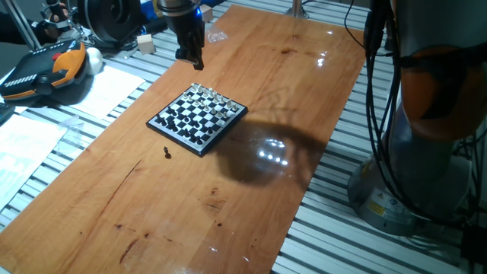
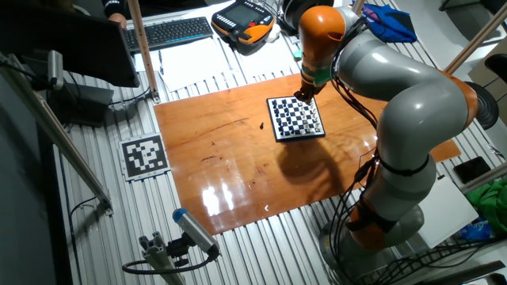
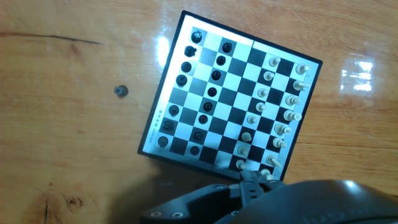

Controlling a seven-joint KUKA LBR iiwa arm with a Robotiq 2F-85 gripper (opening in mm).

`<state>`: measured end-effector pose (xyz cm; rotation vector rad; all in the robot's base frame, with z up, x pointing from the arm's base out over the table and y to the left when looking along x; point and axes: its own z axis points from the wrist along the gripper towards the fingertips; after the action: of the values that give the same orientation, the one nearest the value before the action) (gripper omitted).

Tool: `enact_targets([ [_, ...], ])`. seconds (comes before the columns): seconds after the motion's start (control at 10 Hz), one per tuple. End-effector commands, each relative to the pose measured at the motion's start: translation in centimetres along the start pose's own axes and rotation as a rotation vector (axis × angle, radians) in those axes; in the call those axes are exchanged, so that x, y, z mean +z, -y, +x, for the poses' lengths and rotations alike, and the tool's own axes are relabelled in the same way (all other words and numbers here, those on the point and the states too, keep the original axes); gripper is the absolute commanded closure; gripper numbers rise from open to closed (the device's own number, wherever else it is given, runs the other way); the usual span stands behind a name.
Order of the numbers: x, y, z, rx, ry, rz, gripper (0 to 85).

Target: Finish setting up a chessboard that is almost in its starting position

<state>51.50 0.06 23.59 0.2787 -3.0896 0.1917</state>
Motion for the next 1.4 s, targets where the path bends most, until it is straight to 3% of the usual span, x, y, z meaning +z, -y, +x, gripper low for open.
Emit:
enact_targets([
  [0.0,0.0,-0.01,0.0,0.0,0.0,0.0,85.0],
  [0.7,0.0,-0.01,0.0,-0.008,-0.001,0.0,85.0],
  [0.8,0.0,-0.01,0.0,0.017,0.003,0.0,85.0],
  [0.9,0.0,-0.01,0.0,0.072,0.064,0.008,85.0],
  [1.0,0.0,-0.01,0.0,0.101,0.065,0.022,85.0],
  [1.2,0.0,-0.01,0.0,0.138,0.027,0.024,85.0],
  [1.3,0.0,-0.01,0.0,0.155,0.056,-0.007,85.0],
])
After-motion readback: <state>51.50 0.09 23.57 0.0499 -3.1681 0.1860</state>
